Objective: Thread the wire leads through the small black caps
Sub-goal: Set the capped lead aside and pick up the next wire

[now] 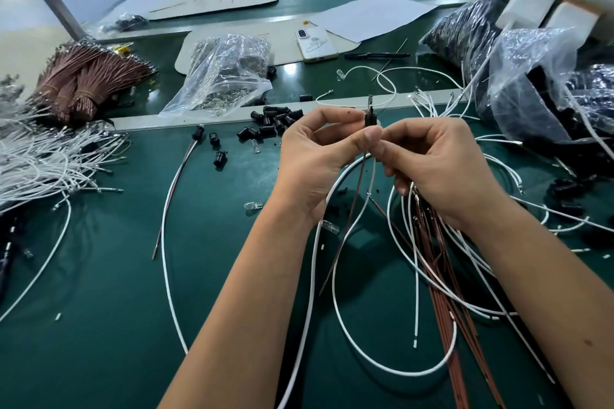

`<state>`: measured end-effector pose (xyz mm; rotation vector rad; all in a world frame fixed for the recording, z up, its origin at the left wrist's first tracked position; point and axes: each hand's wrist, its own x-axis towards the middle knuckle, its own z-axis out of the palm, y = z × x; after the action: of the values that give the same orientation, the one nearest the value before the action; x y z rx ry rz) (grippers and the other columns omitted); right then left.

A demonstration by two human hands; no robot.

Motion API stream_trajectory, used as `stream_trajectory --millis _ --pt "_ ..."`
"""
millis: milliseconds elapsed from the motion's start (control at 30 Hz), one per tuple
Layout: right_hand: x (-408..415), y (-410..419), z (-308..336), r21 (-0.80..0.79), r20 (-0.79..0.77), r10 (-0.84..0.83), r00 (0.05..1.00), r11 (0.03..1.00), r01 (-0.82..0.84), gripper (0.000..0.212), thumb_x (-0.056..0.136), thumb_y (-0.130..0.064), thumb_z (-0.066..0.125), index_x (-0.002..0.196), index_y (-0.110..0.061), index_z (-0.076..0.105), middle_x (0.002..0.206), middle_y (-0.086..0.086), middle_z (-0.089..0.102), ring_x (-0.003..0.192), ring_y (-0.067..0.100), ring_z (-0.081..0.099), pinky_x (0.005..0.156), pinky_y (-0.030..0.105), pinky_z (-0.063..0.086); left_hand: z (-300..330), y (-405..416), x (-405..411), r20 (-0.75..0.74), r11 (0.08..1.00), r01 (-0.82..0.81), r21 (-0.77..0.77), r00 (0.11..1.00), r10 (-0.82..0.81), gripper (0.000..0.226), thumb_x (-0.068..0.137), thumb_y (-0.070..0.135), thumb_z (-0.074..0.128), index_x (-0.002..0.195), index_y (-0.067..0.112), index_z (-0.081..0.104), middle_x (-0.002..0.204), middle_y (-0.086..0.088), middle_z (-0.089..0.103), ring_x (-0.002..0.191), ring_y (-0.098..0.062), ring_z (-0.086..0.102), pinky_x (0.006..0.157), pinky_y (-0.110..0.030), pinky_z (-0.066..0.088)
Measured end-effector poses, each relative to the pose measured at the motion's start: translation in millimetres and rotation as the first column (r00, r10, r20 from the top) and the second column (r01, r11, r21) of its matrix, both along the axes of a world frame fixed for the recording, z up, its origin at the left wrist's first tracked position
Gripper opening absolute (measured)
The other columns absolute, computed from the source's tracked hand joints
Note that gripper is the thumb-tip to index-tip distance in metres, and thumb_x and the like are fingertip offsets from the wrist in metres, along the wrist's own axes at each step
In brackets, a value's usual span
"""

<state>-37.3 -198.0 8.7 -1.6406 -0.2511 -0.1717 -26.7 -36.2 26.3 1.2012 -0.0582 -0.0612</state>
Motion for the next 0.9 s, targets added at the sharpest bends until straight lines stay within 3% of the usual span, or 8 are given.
stream_trajectory --millis 200,367,533,767,900 --pt "-0.7 0.9 1.8 0.003 0.005 0.025 1.0 1.0 -0.025 0.017 0.086 -0.033 0.078 0.086 -0.015 0.079 0.061 0.005 0.064 0.046 0.019 0.053 0.042 0.023 0.046 -0.2 0.0 0.4 0.005 1.0 -0.005 0.009 1.0 0.005 0.025 0.072 -0.004 0.082 0.088 0.008 0.068 0.104 -0.029 0.071 0.074 -0.018 0.07 0.063 -0.02 0.053" --pt "-2.1 3.0 3.2 0.008 0.017 0.026 1.0 1.0 -0.026 0.017 0.087 -0.029 0.077 0.088 -0.012 0.078 0.061 0.006 0.065 0.048 0.015 0.055 0.043 0.022 0.047 -2.1 -1.3 1.1 0.034 1.0 -0.026 -0.001 0.999 0.026 0.032 0.06 0.007 0.085 0.087 0.009 0.068 0.096 -0.026 0.071 0.081 -0.025 0.069 0.072 -0.027 0.055" --pt "-1.9 4.6 2.5 0.009 0.005 0.019 1.0 1.0 -0.019 0.017 0.088 -0.027 0.077 0.09 -0.01 0.079 0.062 0.006 0.065 0.051 0.02 0.056 0.046 0.024 0.05 -3.1 -1.3 2.0 0.052 0.999 -0.023 -0.034 0.998 0.025 0.031 0.064 0.002 0.084 0.089 0.005 0.066 0.088 -0.019 0.071 0.074 -0.022 0.07 0.069 -0.028 0.056" --pt "-2.6 5.9 2.8 -0.002 0.01 0.016 1.0 1.0 -0.016 0.015 0.088 -0.026 0.077 0.088 -0.012 0.078 0.063 0.006 0.067 0.052 0.015 0.059 0.047 0.024 0.051 -3.0 -1.1 2.2 0.064 0.998 -0.039 -0.041 0.997 0.042 0.027 0.068 -0.005 0.082 0.087 0.006 0.066 0.083 -0.015 0.071 0.072 -0.02 0.07 0.07 -0.027 0.057" --pt "-2.4 6.1 2.9 -0.016 0.019 0.022 1.0 1.0 -0.022 0.011 0.091 -0.018 0.076 0.089 -0.007 0.078 0.062 0.004 0.067 0.05 0.011 0.059 0.047 0.022 0.05 -3.3 -1.1 3.2 0.083 0.997 -0.052 -0.051 0.995 0.056 0.03 0.062 0.001 0.084 0.085 0.006 0.067 0.083 -0.015 0.071 0.072 -0.02 0.069 0.071 -0.029 0.057"
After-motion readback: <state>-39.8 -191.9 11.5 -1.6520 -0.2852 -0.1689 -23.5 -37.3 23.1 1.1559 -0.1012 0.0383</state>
